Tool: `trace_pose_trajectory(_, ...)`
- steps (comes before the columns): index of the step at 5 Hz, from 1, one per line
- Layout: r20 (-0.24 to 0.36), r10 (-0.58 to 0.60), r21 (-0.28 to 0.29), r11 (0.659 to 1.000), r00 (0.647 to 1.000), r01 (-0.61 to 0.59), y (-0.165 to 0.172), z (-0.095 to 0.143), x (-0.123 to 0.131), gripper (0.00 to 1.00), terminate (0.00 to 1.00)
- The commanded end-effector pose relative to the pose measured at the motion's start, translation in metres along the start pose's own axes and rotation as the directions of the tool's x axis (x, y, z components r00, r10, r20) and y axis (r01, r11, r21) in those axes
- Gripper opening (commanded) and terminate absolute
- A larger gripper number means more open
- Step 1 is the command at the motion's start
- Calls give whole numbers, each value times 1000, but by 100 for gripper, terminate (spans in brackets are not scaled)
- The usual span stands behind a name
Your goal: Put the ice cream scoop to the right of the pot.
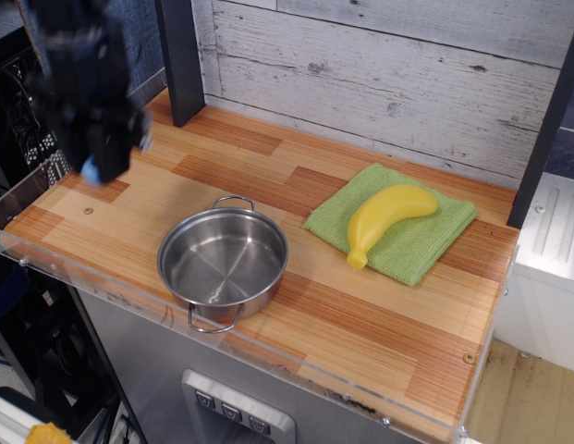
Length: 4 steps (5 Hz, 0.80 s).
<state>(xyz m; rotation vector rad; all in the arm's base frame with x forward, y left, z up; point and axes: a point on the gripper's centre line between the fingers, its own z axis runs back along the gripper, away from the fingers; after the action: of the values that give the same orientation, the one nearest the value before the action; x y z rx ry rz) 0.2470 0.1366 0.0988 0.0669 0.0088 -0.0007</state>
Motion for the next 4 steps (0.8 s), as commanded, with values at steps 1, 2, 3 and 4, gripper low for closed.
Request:
trace_pose_trajectory(1,67,-227,25,974,971,226,-87,49,-4,0,0)
trace_pose_trajectory(2,33,-358,50,933,933,356,-137,28,-20,0,0)
trace_pose_trajectory(3,18,-416,55,908,909,415,-186,9,-33,0,0)
trace_pose_trajectory(4,0,-464,26,886,886,463,-206,-12,-43,0,0)
